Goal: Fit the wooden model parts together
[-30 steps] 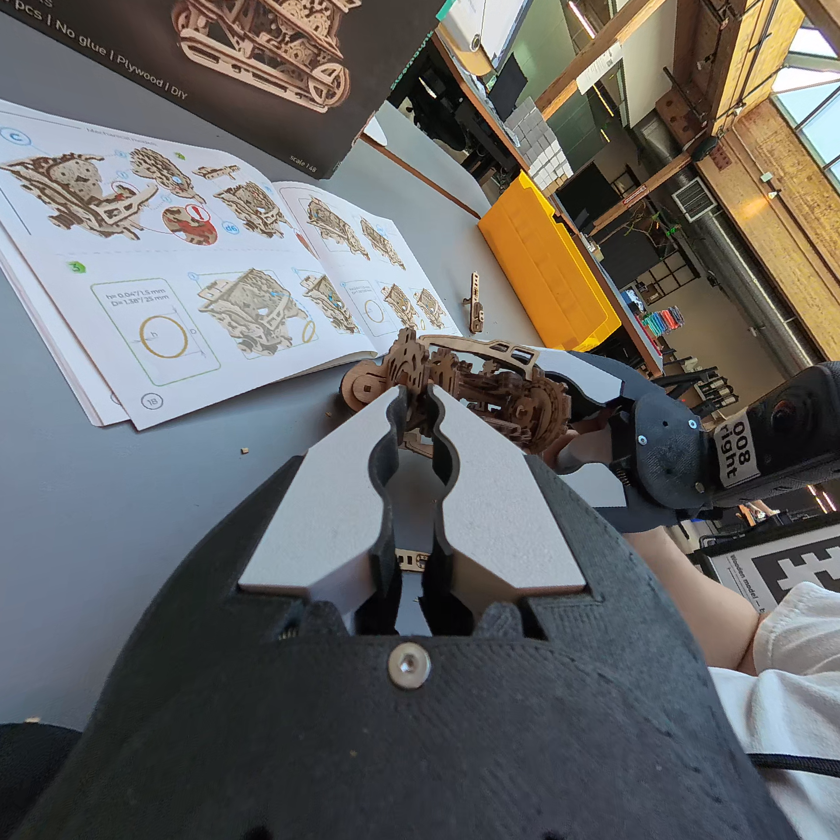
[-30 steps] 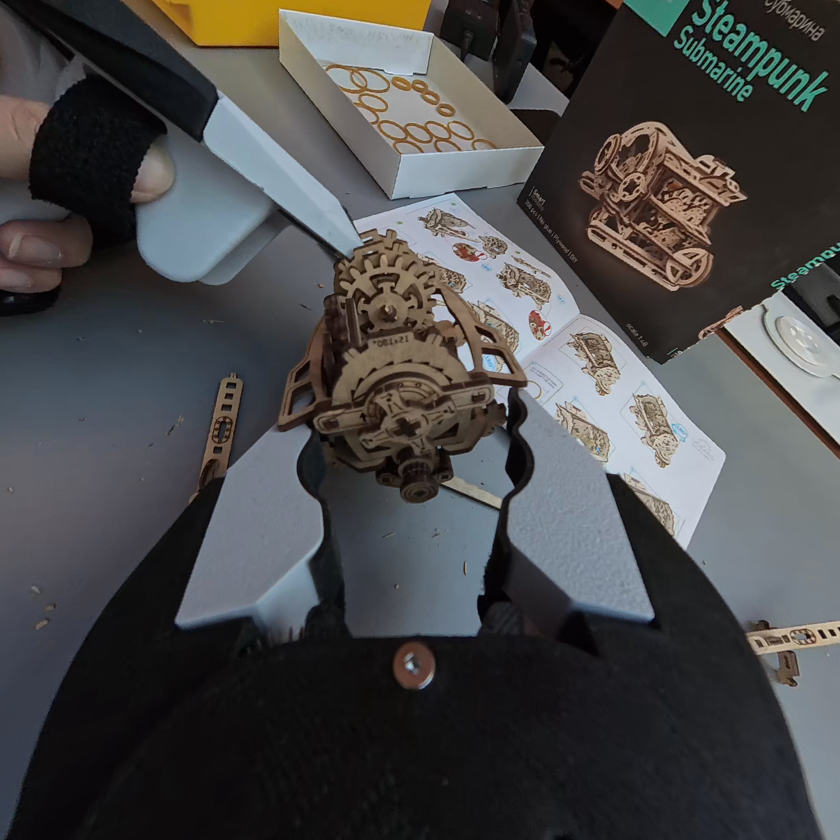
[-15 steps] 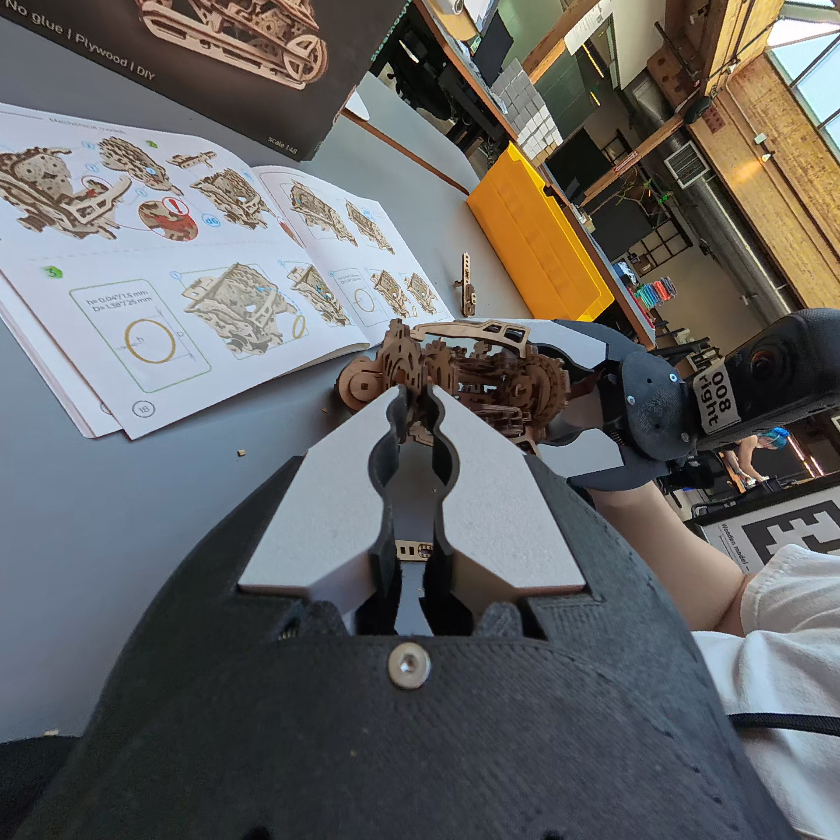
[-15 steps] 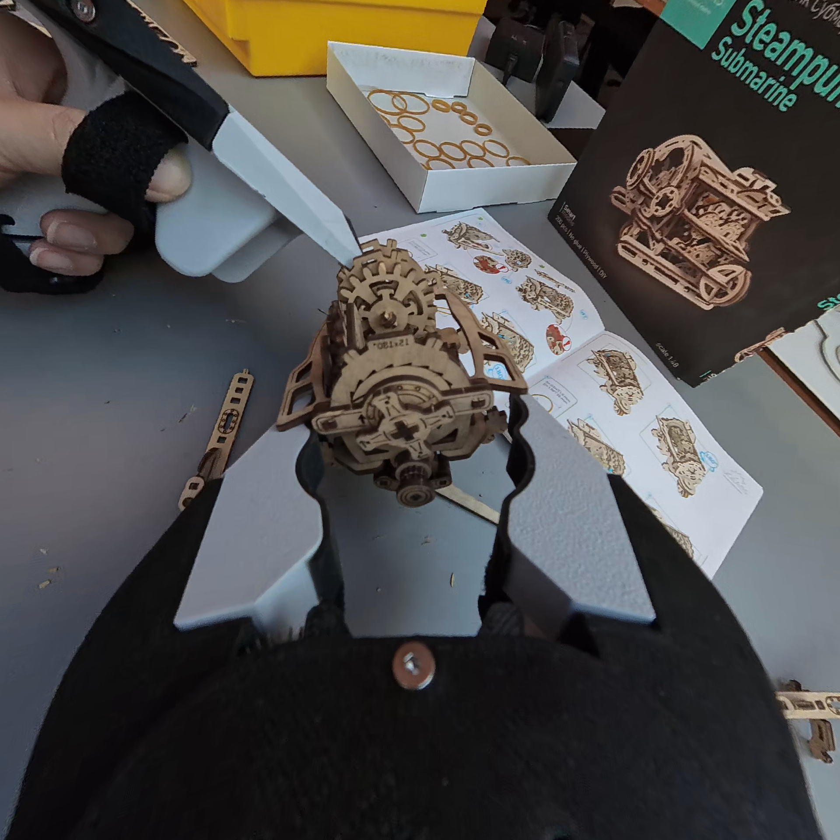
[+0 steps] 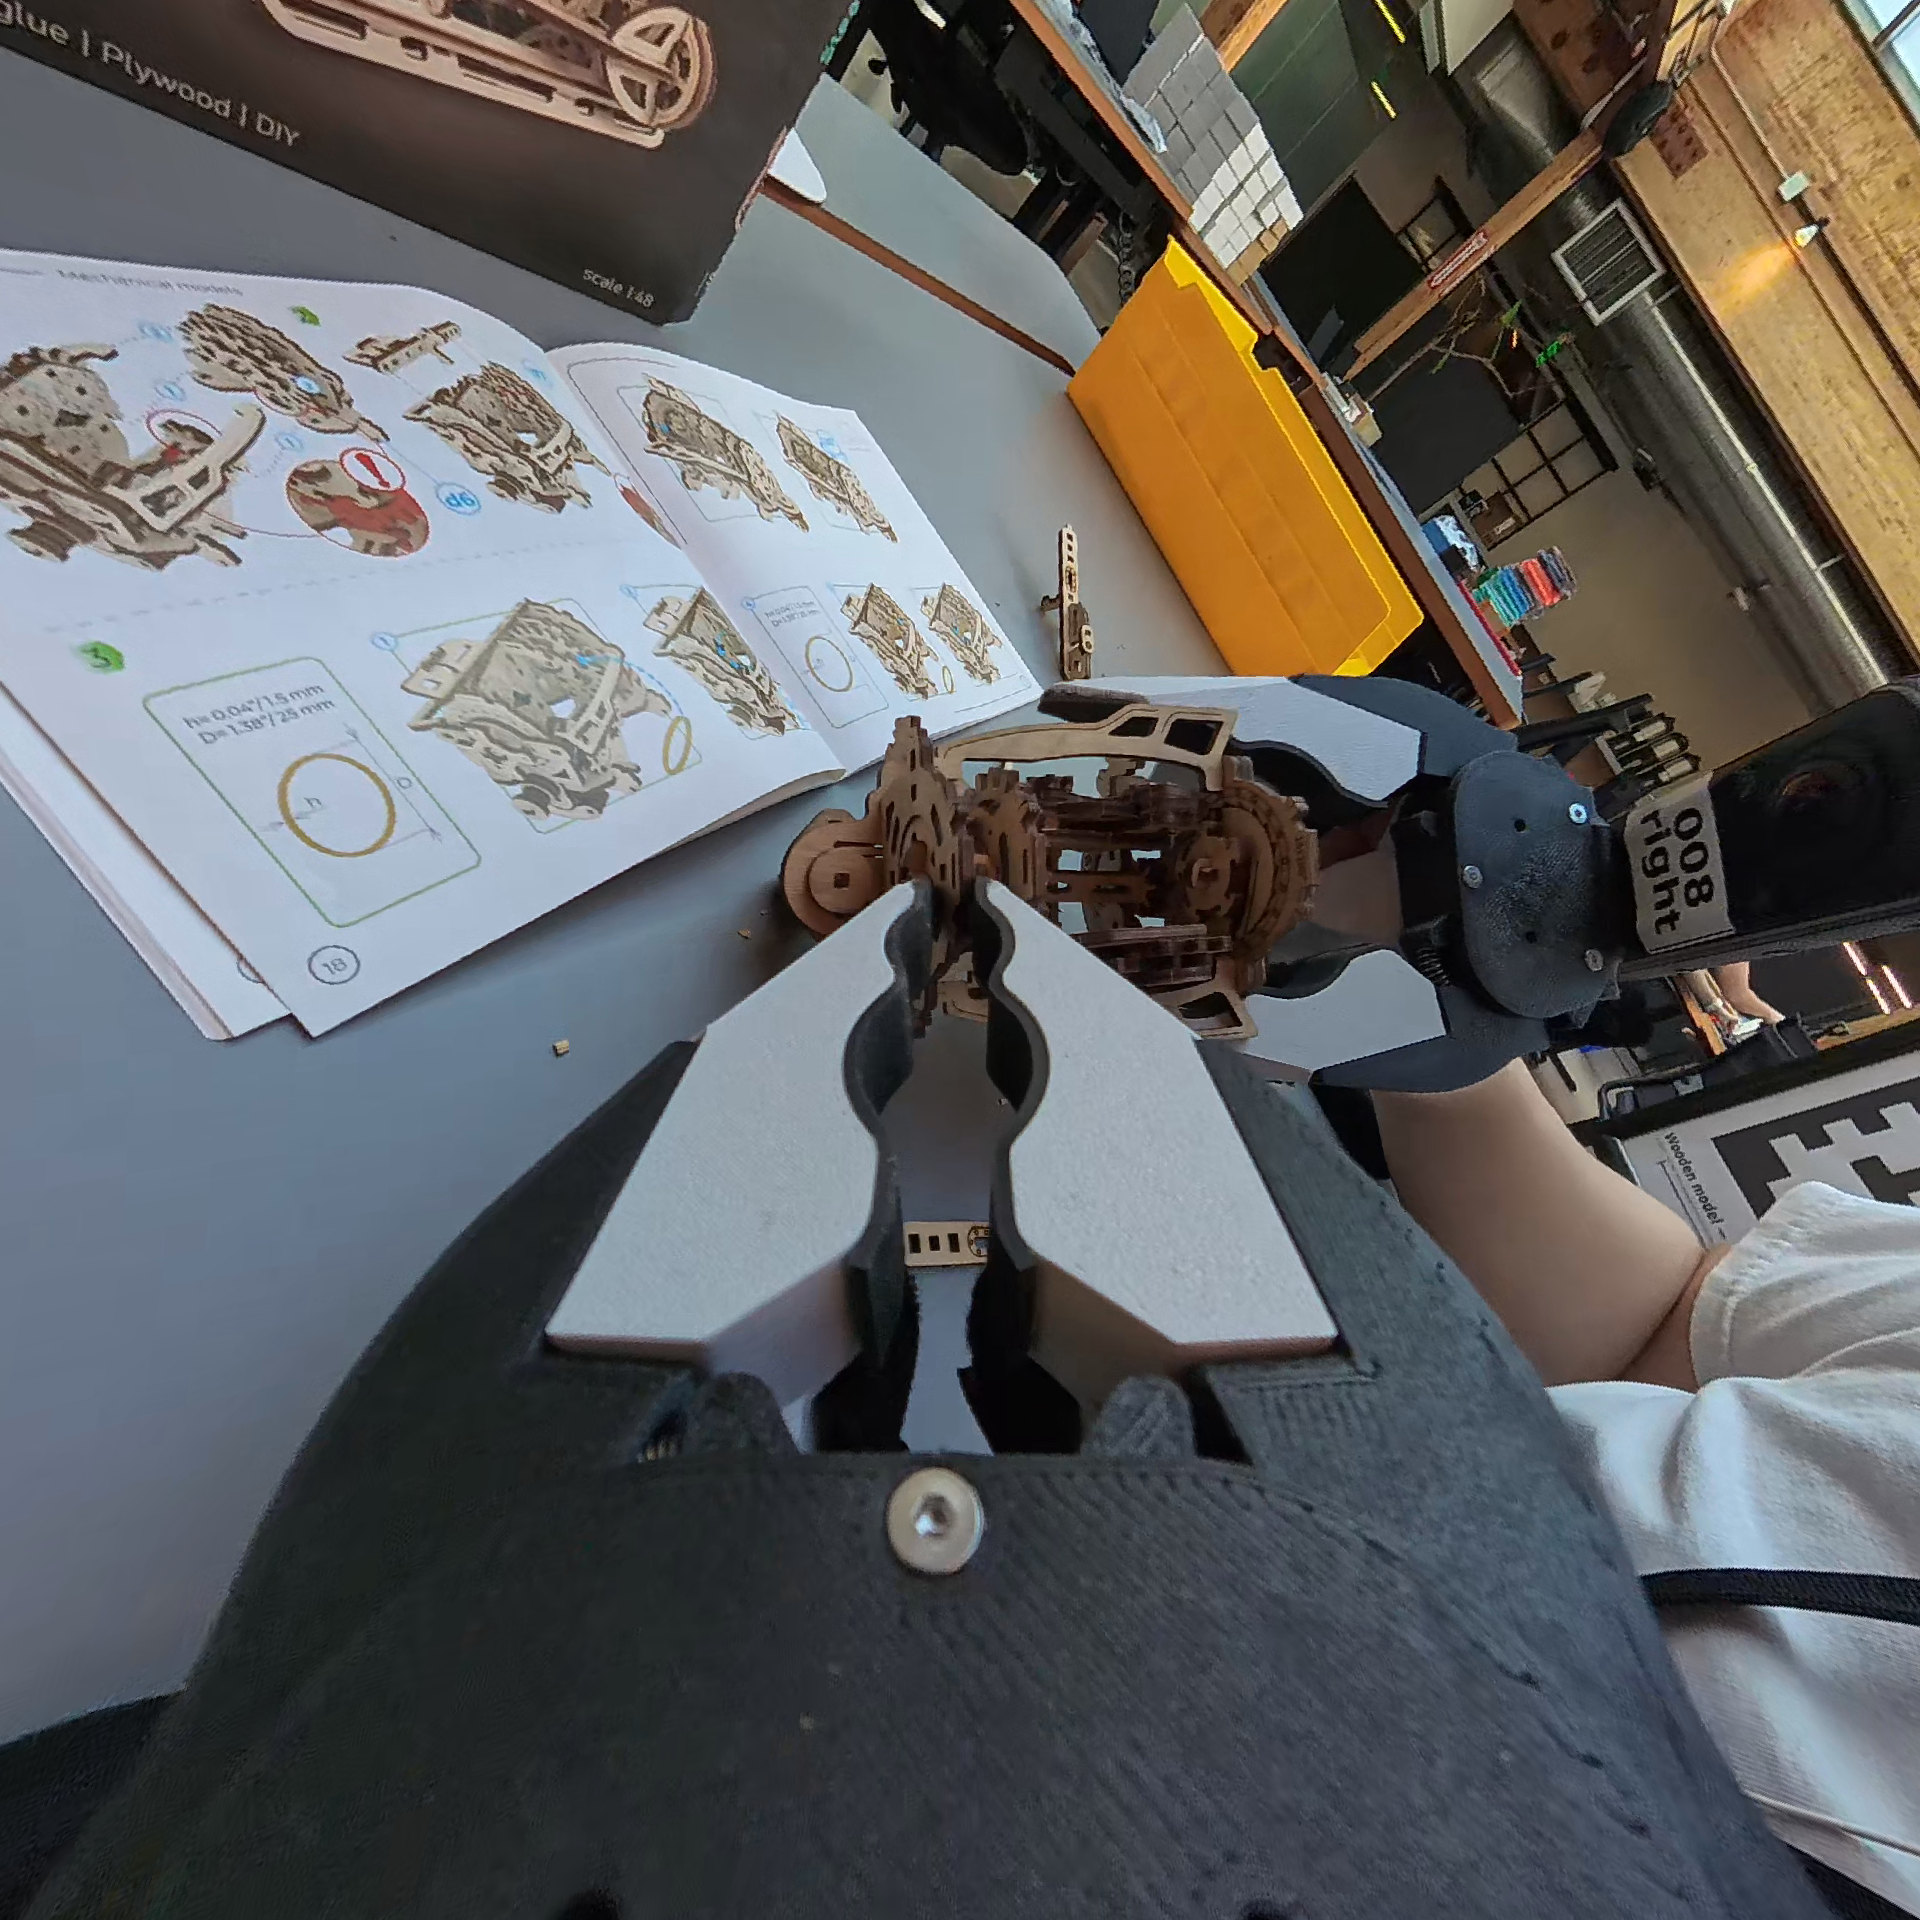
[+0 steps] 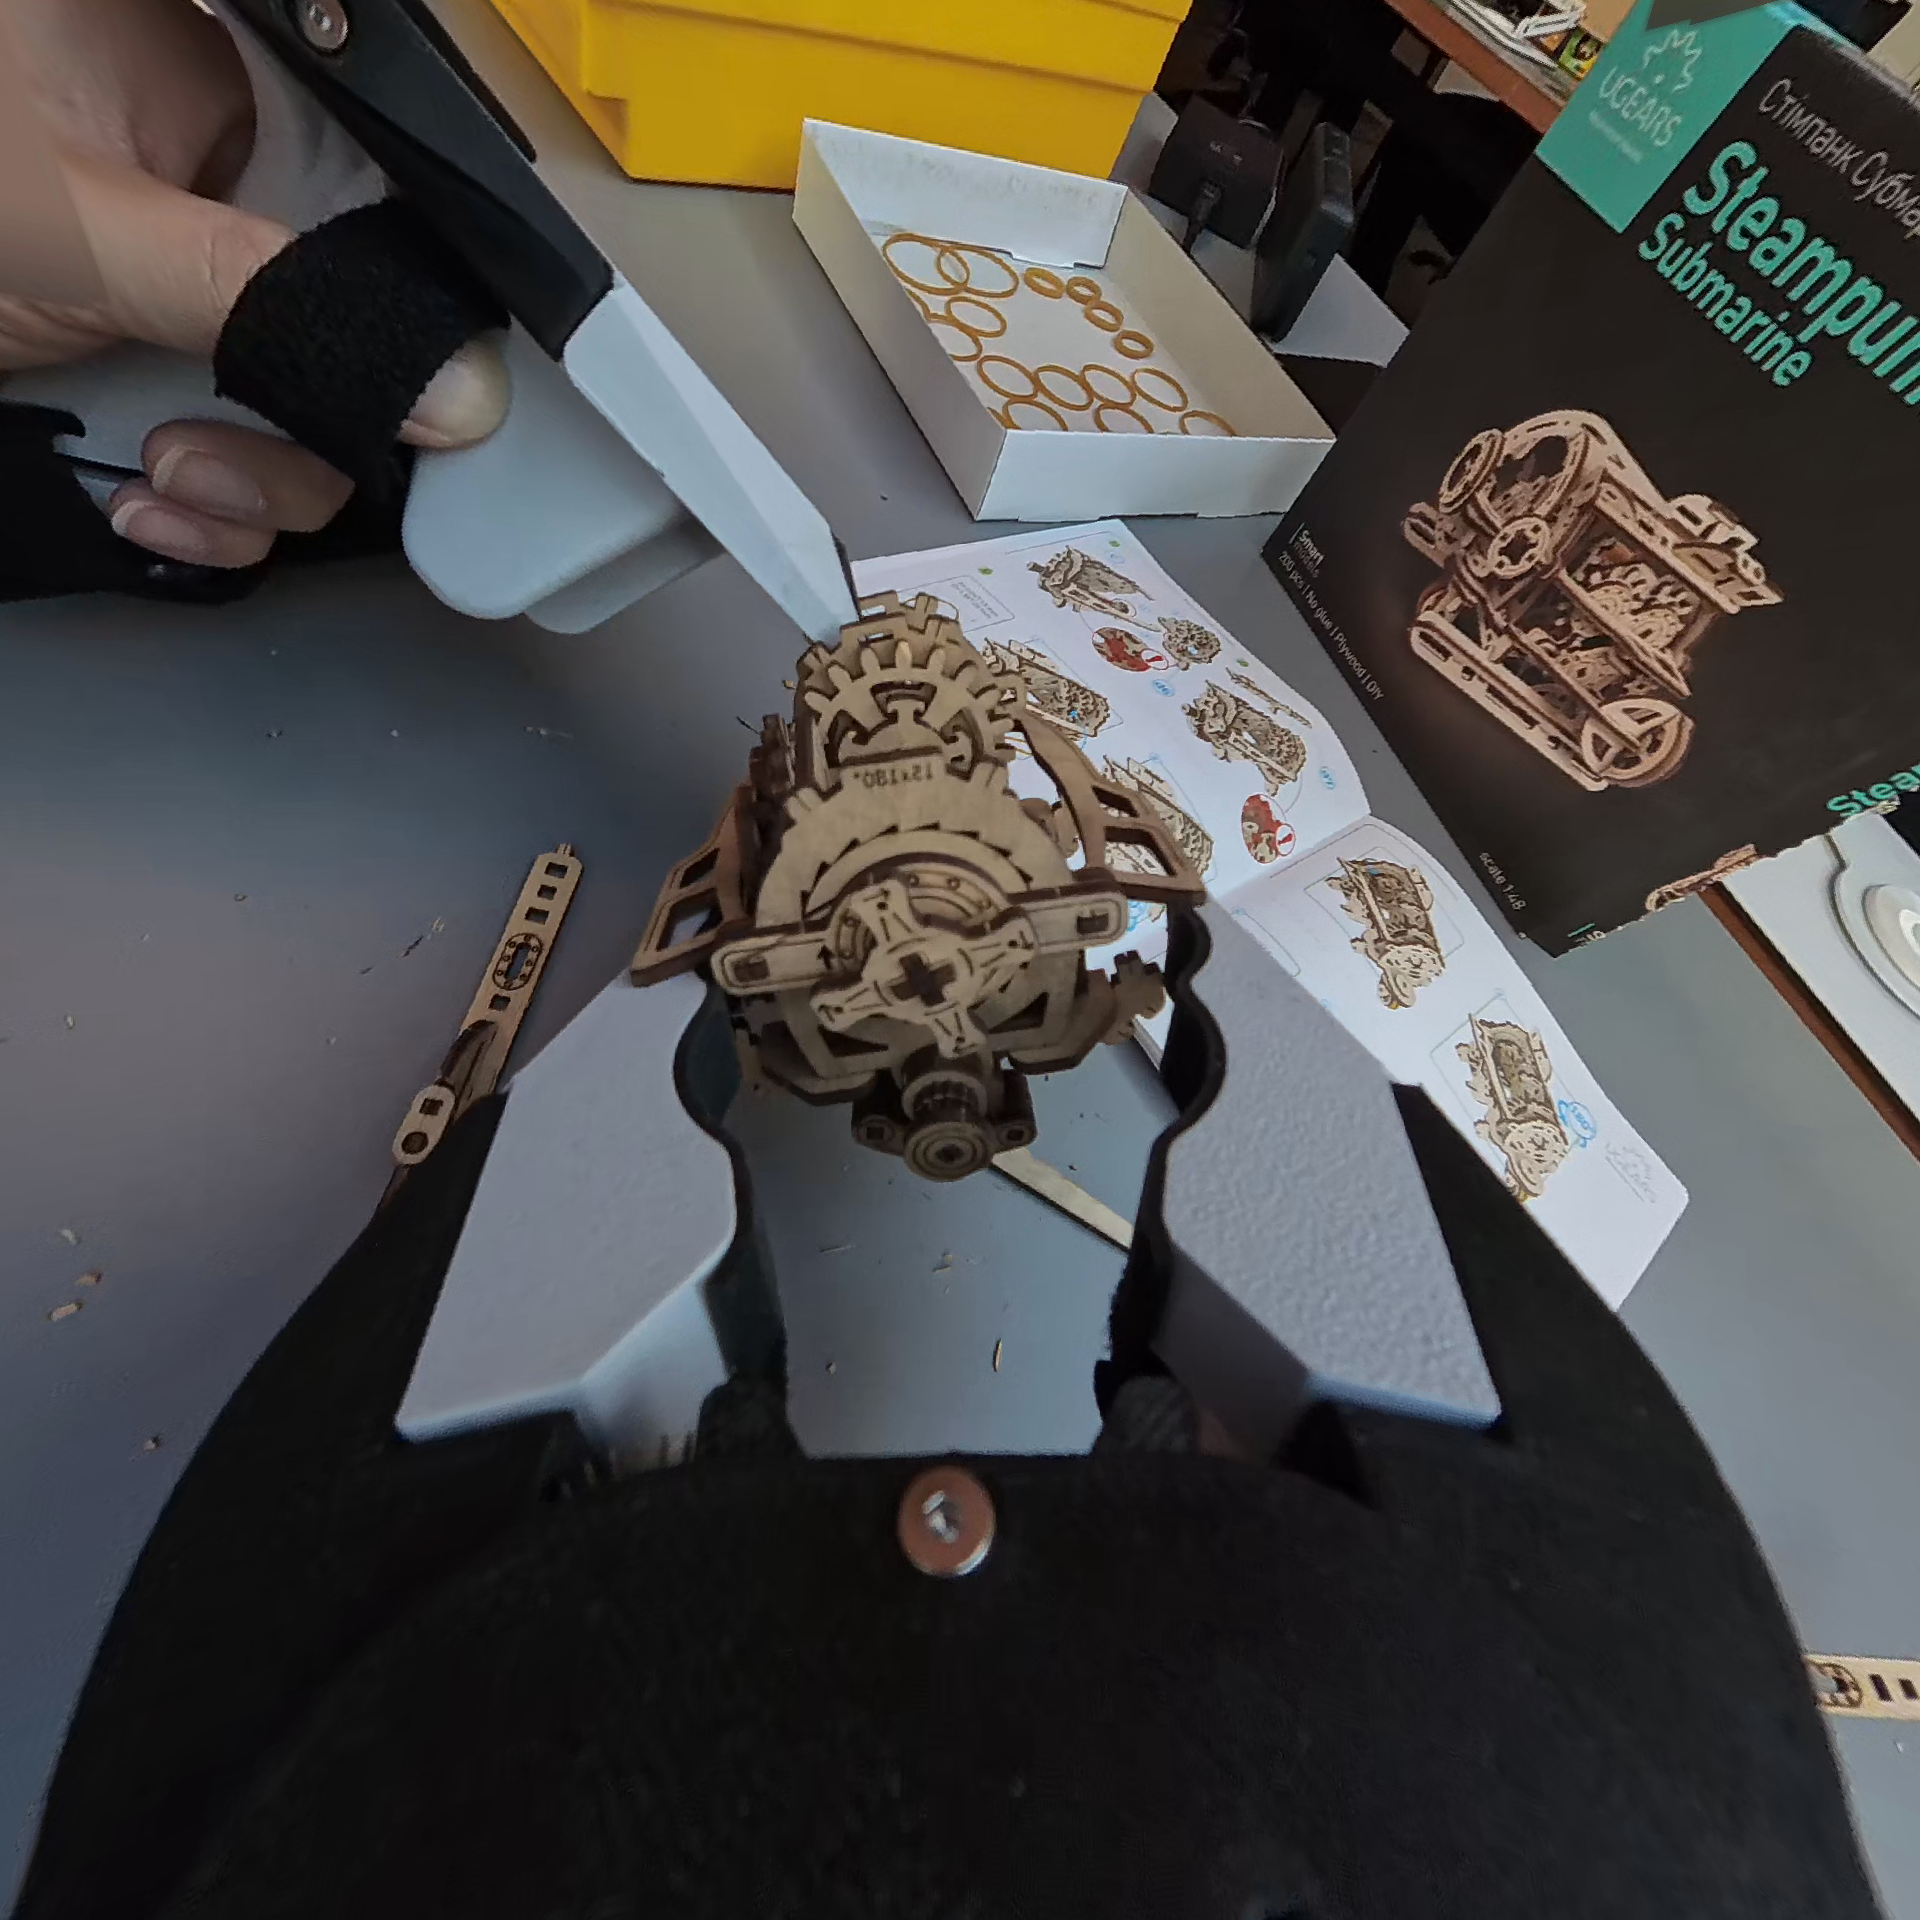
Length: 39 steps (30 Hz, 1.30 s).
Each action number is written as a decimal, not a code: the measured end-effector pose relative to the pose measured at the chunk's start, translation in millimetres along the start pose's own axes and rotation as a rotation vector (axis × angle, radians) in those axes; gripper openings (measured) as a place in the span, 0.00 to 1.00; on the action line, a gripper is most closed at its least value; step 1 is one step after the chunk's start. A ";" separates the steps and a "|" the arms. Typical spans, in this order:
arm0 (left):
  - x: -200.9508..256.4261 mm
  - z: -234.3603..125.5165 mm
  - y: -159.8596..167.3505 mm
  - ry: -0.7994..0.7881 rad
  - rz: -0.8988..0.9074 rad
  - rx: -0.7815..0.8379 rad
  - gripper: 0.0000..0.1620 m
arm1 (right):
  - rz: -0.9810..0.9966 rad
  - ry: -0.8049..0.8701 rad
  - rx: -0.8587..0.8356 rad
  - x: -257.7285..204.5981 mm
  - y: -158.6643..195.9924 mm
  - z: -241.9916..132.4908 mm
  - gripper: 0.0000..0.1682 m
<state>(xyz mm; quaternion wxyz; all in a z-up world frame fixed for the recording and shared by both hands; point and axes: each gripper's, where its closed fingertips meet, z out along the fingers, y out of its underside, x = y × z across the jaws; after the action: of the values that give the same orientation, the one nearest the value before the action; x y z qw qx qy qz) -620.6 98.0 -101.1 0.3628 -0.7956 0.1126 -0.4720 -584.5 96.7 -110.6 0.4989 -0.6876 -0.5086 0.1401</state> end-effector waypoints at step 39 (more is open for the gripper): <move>7.5 -2.1 10.4 0.036 0.177 -0.172 0.07 | -0.173 0.029 -0.036 -14.0 20.7 10.8 0.51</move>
<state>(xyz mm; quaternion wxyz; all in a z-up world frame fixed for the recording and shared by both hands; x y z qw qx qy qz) -616.7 85.7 -102.6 0.3314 -0.8021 0.2287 -0.4410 -586.7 91.1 -137.2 0.5042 -0.6517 -0.5613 0.0772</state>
